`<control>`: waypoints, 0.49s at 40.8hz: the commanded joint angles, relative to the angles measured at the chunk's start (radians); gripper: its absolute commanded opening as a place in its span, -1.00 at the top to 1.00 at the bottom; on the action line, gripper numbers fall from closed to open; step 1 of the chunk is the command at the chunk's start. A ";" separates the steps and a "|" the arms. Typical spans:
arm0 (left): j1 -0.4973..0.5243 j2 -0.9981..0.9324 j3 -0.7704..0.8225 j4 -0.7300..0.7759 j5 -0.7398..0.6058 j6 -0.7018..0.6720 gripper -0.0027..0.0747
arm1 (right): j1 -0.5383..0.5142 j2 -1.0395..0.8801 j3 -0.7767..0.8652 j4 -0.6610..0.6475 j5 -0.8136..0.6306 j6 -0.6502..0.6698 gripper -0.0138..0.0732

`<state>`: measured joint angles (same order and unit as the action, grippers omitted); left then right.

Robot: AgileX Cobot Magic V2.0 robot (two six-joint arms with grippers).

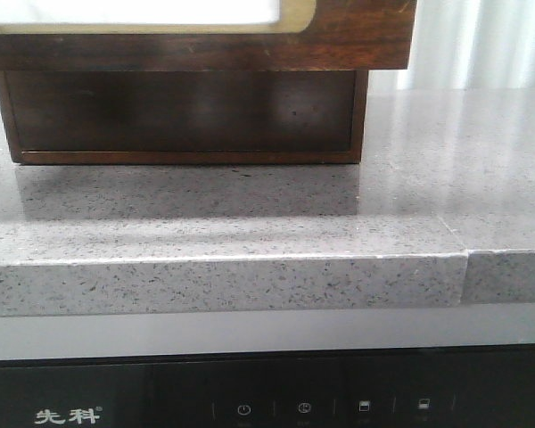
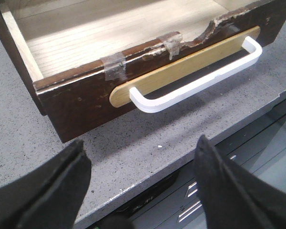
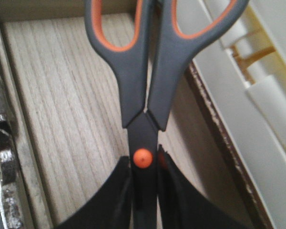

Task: Put scissors in drawer with both arms
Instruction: 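Carry the scissors with the right gripper into the open drawer, release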

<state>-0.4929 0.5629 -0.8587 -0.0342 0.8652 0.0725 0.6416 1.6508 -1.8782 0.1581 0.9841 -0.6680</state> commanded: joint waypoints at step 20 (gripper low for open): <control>-0.007 0.002 -0.032 -0.005 -0.074 -0.011 -0.26 | -0.001 0.090 -0.028 0.001 0.026 -0.027 0.31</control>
<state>-0.4929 0.5629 -0.8587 -0.0342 0.8652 0.0725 0.6416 1.7891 -1.8782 0.1539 1.0524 -0.6830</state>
